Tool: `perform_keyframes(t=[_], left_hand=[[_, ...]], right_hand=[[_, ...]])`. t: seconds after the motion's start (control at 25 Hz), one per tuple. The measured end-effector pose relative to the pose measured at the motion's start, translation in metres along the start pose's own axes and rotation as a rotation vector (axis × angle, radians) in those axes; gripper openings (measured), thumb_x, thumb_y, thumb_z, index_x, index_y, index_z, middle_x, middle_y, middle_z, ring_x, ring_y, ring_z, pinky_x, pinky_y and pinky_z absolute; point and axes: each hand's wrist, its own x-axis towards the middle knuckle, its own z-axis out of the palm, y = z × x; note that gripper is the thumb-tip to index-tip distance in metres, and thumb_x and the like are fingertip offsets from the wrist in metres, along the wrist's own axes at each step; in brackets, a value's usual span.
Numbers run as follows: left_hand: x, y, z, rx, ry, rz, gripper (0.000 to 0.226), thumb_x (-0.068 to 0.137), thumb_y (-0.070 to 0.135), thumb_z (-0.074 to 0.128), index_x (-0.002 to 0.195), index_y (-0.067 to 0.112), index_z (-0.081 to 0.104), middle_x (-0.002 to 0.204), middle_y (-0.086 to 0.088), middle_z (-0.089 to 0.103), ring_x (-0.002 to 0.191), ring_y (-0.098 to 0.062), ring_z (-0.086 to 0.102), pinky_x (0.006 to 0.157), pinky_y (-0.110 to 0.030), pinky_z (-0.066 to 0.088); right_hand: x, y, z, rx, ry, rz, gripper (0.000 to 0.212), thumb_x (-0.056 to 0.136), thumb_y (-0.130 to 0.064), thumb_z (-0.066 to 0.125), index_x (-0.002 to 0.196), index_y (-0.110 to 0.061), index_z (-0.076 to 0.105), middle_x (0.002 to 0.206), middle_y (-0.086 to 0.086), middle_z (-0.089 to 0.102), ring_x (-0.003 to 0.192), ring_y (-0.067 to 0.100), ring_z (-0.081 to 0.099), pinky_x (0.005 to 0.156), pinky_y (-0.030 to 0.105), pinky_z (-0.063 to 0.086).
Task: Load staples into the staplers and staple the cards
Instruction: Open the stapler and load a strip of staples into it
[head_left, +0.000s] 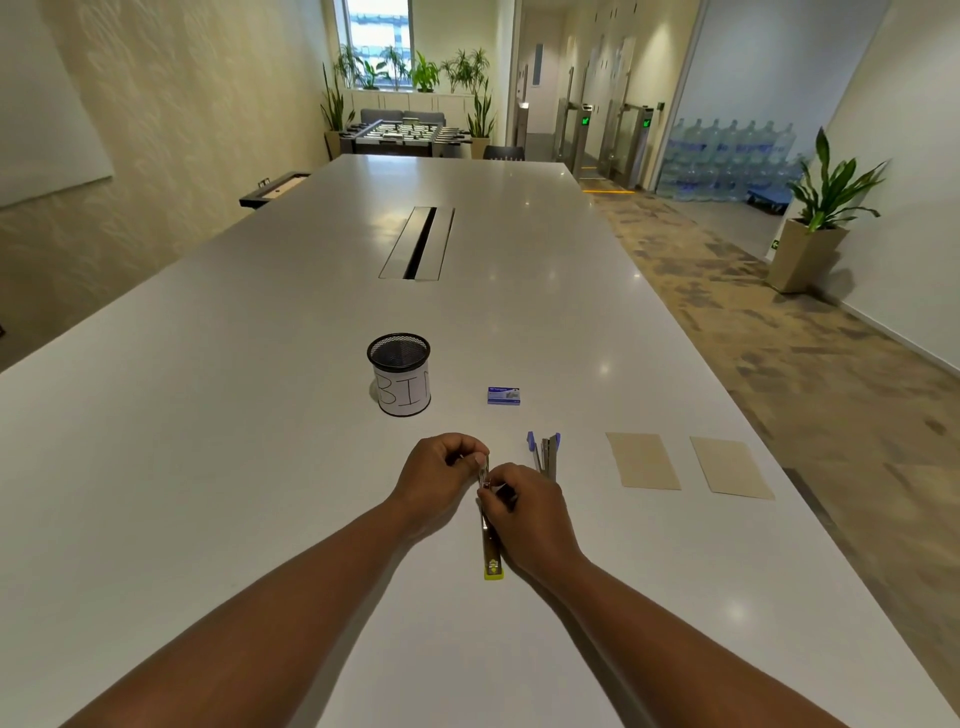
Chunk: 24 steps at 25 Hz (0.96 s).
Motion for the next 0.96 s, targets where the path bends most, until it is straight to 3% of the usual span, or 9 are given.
perform_keyframes(t=[0.12,0.24,0.4,0.6,0.96], left_hand=[[-0.0016,-0.0002,0.0013,0.06,0.021,0.014,0.019,0.093,0.003,0.069,0.088,0.019,0.078,0.088,0.005,0.078,0.087,-0.008,0.074,0.072,-0.014,0.056],[-0.001,-0.001,0.0009,0.141,0.048,0.037,0.017,0.092,0.008,0.071,0.087,0.022,0.078,0.087,0.008,0.079,0.087,-0.005,0.074,0.072,-0.015,0.056],[0.0,-0.002,0.0018,0.142,0.031,0.031,0.018,0.091,0.01,0.073,0.082,0.024,0.08,0.089,0.007,0.08,0.091,-0.007,0.075,0.082,-0.023,0.059],[0.0014,-0.0037,0.0004,0.013,0.018,-0.02,0.015,0.09,0.004,0.073,0.085,0.016,0.081,0.093,-0.004,0.08,0.097,-0.02,0.076,0.087,-0.034,0.061],[-0.0005,-0.0051,0.0034,0.248,0.041,0.004,0.012,0.087,0.009,0.075,0.088,0.02,0.081,0.093,0.001,0.078,0.094,-0.014,0.074,0.093,-0.046,0.059]], right_hand=[[0.0,0.0013,-0.0005,0.013,0.005,0.002,0.01,0.09,-0.026,0.067,0.082,-0.026,0.061,0.072,-0.008,0.061,0.07,0.01,0.057,0.063,0.033,0.052],[0.0004,0.0017,-0.0008,0.021,-0.001,0.008,0.009,0.09,-0.025,0.067,0.082,-0.023,0.062,0.073,-0.007,0.061,0.071,0.011,0.057,0.065,0.037,0.052],[-0.0001,0.0012,-0.0011,0.026,0.006,-0.007,0.01,0.09,-0.024,0.067,0.081,-0.022,0.062,0.071,-0.007,0.06,0.07,0.012,0.056,0.064,0.038,0.052],[0.0004,0.0014,-0.0007,0.041,0.001,0.007,0.01,0.09,-0.025,0.067,0.081,-0.024,0.062,0.071,-0.007,0.06,0.07,0.012,0.057,0.065,0.038,0.053],[0.0003,0.0009,-0.0011,0.05,-0.003,0.025,0.01,0.09,-0.026,0.065,0.081,-0.023,0.062,0.07,-0.005,0.06,0.067,0.013,0.058,0.064,0.043,0.054]])
